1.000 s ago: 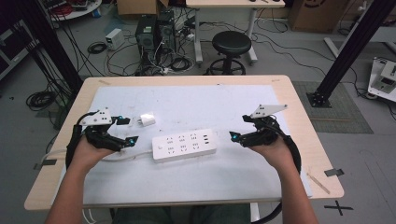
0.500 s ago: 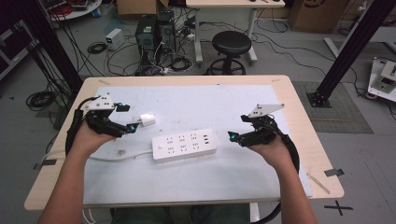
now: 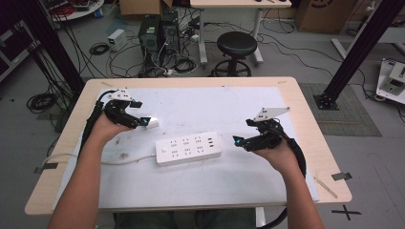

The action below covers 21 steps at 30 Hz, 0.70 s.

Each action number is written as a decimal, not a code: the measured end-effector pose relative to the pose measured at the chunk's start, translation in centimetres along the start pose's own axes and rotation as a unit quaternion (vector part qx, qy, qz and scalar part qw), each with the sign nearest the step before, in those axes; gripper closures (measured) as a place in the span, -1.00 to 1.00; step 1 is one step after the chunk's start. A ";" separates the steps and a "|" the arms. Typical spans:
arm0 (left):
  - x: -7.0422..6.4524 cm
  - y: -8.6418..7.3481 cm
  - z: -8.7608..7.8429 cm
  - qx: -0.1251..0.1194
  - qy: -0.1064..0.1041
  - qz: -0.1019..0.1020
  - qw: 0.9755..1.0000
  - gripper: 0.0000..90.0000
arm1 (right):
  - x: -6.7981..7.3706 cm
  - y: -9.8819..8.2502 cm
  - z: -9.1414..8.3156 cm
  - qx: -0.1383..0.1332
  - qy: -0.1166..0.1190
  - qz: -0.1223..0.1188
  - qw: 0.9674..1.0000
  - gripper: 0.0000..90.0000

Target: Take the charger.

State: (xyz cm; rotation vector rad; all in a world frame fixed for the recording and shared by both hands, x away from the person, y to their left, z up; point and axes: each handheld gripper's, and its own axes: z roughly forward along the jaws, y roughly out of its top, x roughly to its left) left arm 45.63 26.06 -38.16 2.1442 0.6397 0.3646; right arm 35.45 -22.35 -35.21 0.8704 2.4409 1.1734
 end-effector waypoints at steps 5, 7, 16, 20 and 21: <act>1.2 -0.8 1.6 0.019 0.003 -0.013 1.000 -0.59 | 0.0 0.0 0.1 0.002 -0.001 -0.001 1.000 -0.61; 1.5 -1.0 2.3 0.025 0.000 -0.015 1.000 -0.59 | 0.0 -0.1 0.1 0.003 0.000 0.001 1.000 -0.61; 1.9 -1.9 4.8 0.063 -0.004 -0.027 0.998 -0.59 | 0.1 -0.2 0.1 0.004 -0.002 0.005 1.000 -0.61; 2.0 -2.3 5.1 0.067 -0.001 -0.035 0.997 -0.59 | 0.1 -0.2 0.1 0.005 -0.001 0.006 1.000 -0.61; 2.0 -2.3 5.1 0.068 -0.002 -0.033 0.997 -0.59 | 0.1 -0.2 0.2 0.006 -0.001 0.005 1.000 -0.61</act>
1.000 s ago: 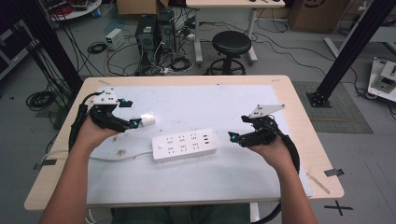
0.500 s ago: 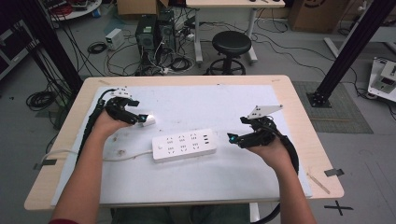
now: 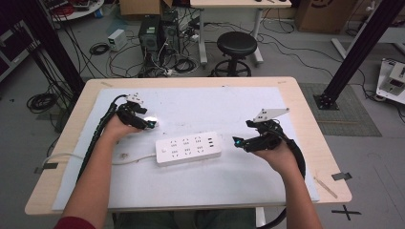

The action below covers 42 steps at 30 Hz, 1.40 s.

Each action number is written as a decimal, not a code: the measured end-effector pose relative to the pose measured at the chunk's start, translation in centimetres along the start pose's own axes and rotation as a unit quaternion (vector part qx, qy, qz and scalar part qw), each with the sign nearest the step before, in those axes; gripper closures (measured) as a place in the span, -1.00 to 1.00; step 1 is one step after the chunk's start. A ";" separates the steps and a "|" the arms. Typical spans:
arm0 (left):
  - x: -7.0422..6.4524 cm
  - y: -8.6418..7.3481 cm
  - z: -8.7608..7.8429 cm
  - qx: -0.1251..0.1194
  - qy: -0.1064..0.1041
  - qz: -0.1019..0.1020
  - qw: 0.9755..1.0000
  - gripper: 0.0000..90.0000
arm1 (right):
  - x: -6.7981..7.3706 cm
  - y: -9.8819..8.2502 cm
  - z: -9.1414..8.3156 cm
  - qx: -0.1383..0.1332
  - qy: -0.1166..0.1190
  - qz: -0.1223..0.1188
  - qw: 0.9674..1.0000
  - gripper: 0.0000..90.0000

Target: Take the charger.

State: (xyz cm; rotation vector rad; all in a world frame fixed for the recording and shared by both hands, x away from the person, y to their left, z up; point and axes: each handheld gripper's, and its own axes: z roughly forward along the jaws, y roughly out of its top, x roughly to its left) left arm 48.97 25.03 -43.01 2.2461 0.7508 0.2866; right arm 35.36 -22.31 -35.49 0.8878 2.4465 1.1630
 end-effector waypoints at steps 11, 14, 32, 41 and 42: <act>-0.1 -0.2 0.5 0.008 -0.005 0.008 1.000 -0.59 | 0.1 -0.1 0.1 0.002 -0.002 0.003 1.000 -0.61; -0.1 -0.3 0.8 0.014 -0.004 0.012 1.000 -0.56 | 0.1 -0.1 0.1 0.002 -0.002 0.002 1.000 -0.61; -0.5 -0.4 1.0 0.019 -0.007 0.030 0.999 -0.19 | -0.1 -0.1 0.1 0.002 -0.001 0.003 1.000 -0.61; -0.5 -0.4 0.8 0.023 -0.013 0.034 0.999 -0.08 | -0.1 -0.2 0.1 0.002 -0.001 0.004 1.000 -0.61; -0.5 -0.4 0.9 0.020 -0.012 0.030 0.999 -0.06 | -0.1 -0.1 0.1 0.003 -0.001 0.004 1.000 -0.61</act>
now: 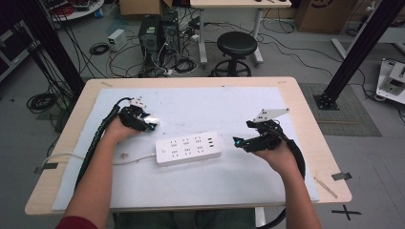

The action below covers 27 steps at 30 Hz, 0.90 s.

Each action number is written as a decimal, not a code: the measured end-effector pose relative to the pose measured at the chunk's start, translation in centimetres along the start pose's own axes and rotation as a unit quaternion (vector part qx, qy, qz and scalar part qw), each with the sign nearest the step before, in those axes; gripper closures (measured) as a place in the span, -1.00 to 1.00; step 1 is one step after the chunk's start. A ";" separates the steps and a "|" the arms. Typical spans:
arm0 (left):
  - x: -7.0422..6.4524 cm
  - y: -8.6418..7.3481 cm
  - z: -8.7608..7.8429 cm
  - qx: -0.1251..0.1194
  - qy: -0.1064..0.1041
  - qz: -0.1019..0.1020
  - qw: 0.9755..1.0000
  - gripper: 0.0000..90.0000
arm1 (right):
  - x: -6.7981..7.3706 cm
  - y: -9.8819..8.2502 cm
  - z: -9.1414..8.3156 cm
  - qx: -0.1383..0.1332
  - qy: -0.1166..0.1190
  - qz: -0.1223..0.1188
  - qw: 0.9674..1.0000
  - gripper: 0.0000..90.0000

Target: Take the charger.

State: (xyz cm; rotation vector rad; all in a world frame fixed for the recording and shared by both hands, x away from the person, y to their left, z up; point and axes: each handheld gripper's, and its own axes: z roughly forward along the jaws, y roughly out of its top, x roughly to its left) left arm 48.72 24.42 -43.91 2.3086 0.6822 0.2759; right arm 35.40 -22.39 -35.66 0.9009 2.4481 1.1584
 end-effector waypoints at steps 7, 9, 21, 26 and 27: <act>-0.2 0.3 -0.7 0.003 0.006 0.002 1.000 -0.06 | 0.0 0.0 -0.1 -0.003 0.000 0.002 1.000 -0.61; -0.3 0.5 -1.3 -0.003 0.009 0.006 1.000 -0.06 | 0.0 0.1 -0.1 -0.004 0.001 0.002 1.000 -0.61; -2.7 2.2 -5.4 -0.032 0.017 0.036 0.999 -0.06 | 0.4 0.5 -0.2 -0.005 0.009 -0.005 1.000 -0.61; -4.4 2.6 -6.9 -0.042 0.017 0.051 0.998 -0.06 | 0.6 0.4 -0.6 -0.012 0.013 -0.006 1.000 -0.61; -4.4 2.6 -6.9 -0.042 0.017 0.051 0.998 -0.06 | 0.6 0.4 -0.6 -0.012 0.013 -0.006 1.000 -0.61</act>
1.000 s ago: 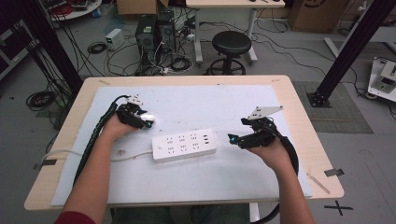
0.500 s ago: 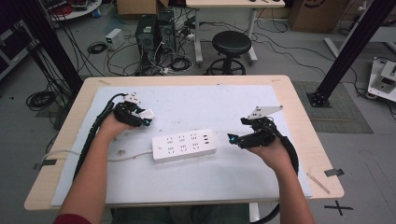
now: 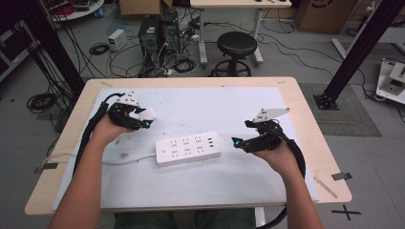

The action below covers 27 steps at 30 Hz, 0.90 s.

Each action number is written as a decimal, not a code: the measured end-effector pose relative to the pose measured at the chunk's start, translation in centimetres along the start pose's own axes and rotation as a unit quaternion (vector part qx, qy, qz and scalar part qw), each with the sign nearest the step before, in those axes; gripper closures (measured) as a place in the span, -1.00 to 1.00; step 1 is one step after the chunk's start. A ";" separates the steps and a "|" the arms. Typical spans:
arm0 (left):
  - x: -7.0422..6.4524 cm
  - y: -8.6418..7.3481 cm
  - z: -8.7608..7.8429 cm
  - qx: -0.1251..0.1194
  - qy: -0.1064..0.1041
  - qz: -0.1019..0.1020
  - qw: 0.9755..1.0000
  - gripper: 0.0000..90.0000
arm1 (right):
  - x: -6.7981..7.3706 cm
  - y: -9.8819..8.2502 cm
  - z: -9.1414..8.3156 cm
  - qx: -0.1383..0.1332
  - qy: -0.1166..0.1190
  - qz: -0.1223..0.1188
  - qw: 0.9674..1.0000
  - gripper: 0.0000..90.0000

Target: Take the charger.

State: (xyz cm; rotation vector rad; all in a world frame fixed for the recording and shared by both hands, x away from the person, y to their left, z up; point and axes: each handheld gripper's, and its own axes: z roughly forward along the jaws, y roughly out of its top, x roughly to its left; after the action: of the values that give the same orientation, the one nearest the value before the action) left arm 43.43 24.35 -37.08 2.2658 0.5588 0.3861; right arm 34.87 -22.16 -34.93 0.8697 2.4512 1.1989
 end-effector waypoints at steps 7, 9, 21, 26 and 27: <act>-2.6 1.2 -2.1 -0.010 0.001 0.025 1.000 -0.06 | 0.4 -0.2 -0.9 -0.012 0.005 -0.002 1.000 -0.61; -3.6 1.4 -2.9 -0.018 -0.001 0.036 0.999 -0.06 | 0.4 -0.2 -0.9 -0.012 0.005 -0.002 1.000 -0.61; -6.8 1.2 -4.1 -0.029 -0.013 0.047 0.998 -0.06 | 0.9 -1.2 -1.5 -0.021 0.011 -0.004 1.000 -0.61; -7.2 1.3 -4.4 -0.033 -0.014 0.055 0.998 -0.06 | 0.9 -0.9 -1.6 -0.022 0.009 -0.004 1.000 -0.61; -7.2 1.3 -4.4 -0.034 -0.014 0.055 0.998 -0.06 | 0.9 -0.9 -1.6 -0.021 0.008 -0.007 1.000 -0.61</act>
State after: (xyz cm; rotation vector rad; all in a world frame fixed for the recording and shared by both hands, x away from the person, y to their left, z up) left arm 35.71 22.66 -33.94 2.2390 0.4026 0.4208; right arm 33.08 -23.01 -34.61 0.8346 2.4318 1.2521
